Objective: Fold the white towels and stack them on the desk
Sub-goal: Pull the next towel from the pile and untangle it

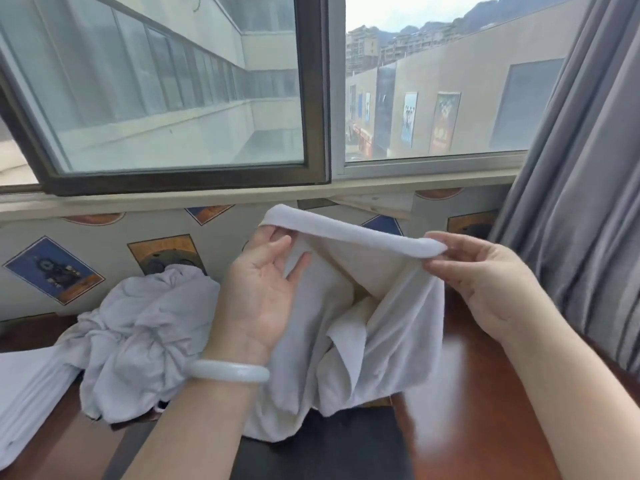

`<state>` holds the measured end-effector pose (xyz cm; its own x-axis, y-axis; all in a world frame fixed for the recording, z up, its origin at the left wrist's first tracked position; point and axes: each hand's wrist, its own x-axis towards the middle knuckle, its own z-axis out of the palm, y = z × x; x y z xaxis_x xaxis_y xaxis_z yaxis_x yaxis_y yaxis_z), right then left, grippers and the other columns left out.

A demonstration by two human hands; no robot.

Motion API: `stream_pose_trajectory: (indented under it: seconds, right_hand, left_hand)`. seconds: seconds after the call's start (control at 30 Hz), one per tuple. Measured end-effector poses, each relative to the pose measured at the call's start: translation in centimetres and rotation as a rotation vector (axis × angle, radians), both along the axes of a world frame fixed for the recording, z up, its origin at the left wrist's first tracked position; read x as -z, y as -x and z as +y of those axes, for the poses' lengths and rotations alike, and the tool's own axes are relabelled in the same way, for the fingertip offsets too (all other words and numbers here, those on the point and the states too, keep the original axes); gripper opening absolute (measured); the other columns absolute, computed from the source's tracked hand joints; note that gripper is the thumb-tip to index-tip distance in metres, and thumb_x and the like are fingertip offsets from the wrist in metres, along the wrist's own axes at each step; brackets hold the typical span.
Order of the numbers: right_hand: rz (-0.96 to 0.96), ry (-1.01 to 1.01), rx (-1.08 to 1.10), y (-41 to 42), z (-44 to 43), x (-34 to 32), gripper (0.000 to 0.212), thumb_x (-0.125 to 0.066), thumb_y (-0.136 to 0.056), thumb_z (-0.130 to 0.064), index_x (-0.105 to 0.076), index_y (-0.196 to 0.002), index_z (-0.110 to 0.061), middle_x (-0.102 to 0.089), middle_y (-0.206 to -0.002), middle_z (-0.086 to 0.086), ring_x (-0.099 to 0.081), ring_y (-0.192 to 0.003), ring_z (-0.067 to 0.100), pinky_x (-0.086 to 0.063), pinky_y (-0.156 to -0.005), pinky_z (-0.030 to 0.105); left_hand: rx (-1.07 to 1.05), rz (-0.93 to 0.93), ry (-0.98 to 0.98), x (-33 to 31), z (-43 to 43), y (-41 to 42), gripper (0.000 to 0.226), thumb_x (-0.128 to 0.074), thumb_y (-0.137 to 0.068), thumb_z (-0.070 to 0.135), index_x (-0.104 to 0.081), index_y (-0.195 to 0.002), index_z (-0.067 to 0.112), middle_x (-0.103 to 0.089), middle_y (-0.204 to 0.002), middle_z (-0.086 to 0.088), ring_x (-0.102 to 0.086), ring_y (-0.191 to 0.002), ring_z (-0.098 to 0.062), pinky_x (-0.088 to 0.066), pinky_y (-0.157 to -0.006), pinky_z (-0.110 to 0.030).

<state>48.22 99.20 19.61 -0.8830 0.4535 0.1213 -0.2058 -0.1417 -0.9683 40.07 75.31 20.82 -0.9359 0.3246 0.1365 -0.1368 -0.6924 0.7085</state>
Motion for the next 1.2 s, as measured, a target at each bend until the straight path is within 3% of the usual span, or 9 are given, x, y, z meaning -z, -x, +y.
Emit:
stream_pose_trajectory:
  seconds: [0.13, 0.33, 0.5, 0.63, 0.8, 0.9, 1.03, 1.13, 1.2]
  right_hand:
    - [0.111, -0.145, -0.014, 1.5, 0.2, -7.3, 0.033, -0.064, -0.079, 0.017, -0.071, -0.102, -0.005, -0.075, -0.087, 0.010, -0.072, -0.083, 0.018, -0.058, -0.080, 0.022]
    - [0.108, 0.033, -0.246, 7.2, 0.2, -12.8, 0.039, -0.045, -0.084, 0.024, -0.057, -0.120, 0.016, -0.066, -0.115, 0.027, -0.069, -0.103, 0.031, -0.058, -0.086, 0.031]
    - [-0.199, 0.175, -0.204, 12.0, -0.1, -4.4, 0.047, -0.030, -0.087, 0.028, -0.047, -0.130, 0.019, -0.062, -0.109, 0.021, -0.063, -0.094, 0.028, -0.060, -0.068, 0.024]
    - [-0.372, 0.301, -0.156, 12.8, -0.2, 4.3, 0.051, -0.030, -0.085, 0.031, -0.045, -0.132, 0.019, -0.057, -0.112, 0.026, -0.061, -0.094, 0.035, -0.062, -0.065, 0.032]
    - [-0.362, 0.390, -0.235, 12.9, 0.5, 7.9, 0.051, -0.036, -0.089, 0.024, -0.051, -0.134, 0.006, -0.057, -0.124, 0.025, -0.061, -0.111, 0.038, -0.059, -0.084, 0.039]
    - [-0.453, 0.007, -0.233, 12.2, 3.0, 10.4, 0.063, -0.048, -0.088, 0.017, -0.050, -0.137, -0.023, -0.064, -0.107, 0.016, -0.063, -0.099, 0.033, -0.058, -0.081, 0.044]
    - [-0.818, -0.637, 0.140, 7.7, 5.4, 19.4, 0.031, -0.055, -0.083, 0.000, -0.070, -0.107, -0.013, -0.068, -0.093, 0.010, -0.066, -0.089, 0.031, -0.058, -0.080, 0.043]
    - [-1.010, -0.892, -0.222, 2.6, 3.4, 27.9, 0.007, -0.060, -0.086, -0.022, -0.059, -0.093, -0.023, -0.064, -0.102, 0.002, -0.063, -0.099, 0.024, -0.048, -0.074, 0.031]
    - [-1.006, -1.117, -0.305, -0.8, 1.6, 32.0, 0.030, -0.074, -0.074, -0.036, -0.056, -0.096, -0.024, -0.058, -0.104, -0.003, -0.061, -0.098, 0.023, -0.037, -0.065, 0.028]
  left_hand:
    - [-0.020, 0.193, 0.042, -4.7, -0.4, 1.7, 0.037, -0.046, -0.089, 0.006, -0.059, -0.119, 0.024, -0.059, -0.119, 0.006, -0.053, -0.124, -0.012, -0.032, -0.113, -0.040]
    - [-0.042, 0.411, 0.295, -10.8, 1.9, 3.8, 0.058, -0.061, -0.076, 0.019, -0.057, -0.133, 0.028, -0.051, -0.144, 0.016, -0.039, -0.137, -0.002, -0.021, -0.110, -0.034]
    - [0.065, 0.202, 0.614, -2.7, 5.1, 6.1, 0.025, -0.052, -0.091, 0.006, -0.062, -0.103, 0.025, -0.068, -0.091, 0.030, -0.051, -0.103, 0.006, -0.029, -0.103, -0.035]
    - [0.123, -0.102, 0.679, 5.7, 4.3, 7.1, 0.066, -0.054, -0.092, 0.006, -0.031, -0.153, 0.015, -0.035, -0.154, 0.005, -0.025, -0.145, -0.014, -0.014, -0.119, -0.044]
    - [0.078, -0.019, 0.914, 11.7, 3.2, 9.7, 0.066, -0.058, -0.093, 0.005, -0.033, -0.152, 0.017, -0.034, -0.156, -0.005, -0.027, -0.145, -0.023, -0.025, -0.119, -0.043]
    - [0.038, 0.097, 1.232, 15.7, 2.2, 11.8, 0.068, -0.061, -0.091, 0.006, -0.034, -0.151, 0.020, -0.035, -0.155, -0.008, -0.034, -0.142, -0.025, -0.035, -0.113, -0.040]
    - [0.076, 0.103, 1.614, 22.8, -0.7, 12.5, 0.062, -0.055, -0.095, 0.013, -0.031, -0.152, 0.013, -0.033, -0.155, -0.012, -0.043, -0.135, -0.031, -0.041, -0.106, -0.037]
    - [0.106, 0.011, 1.739, 27.3, -2.0, 11.7, 0.064, -0.054, -0.099, 0.025, -0.025, -0.153, 0.006, -0.031, -0.156, -0.015, -0.038, -0.139, -0.032, -0.034, -0.110, -0.035]
    - [0.159, -0.093, 1.723, 29.5, -2.2, 10.7, 0.072, -0.057, -0.097, 0.034, -0.022, -0.153, 0.005, -0.031, -0.156, -0.015, -0.037, -0.139, -0.032, -0.033, -0.109, -0.036]
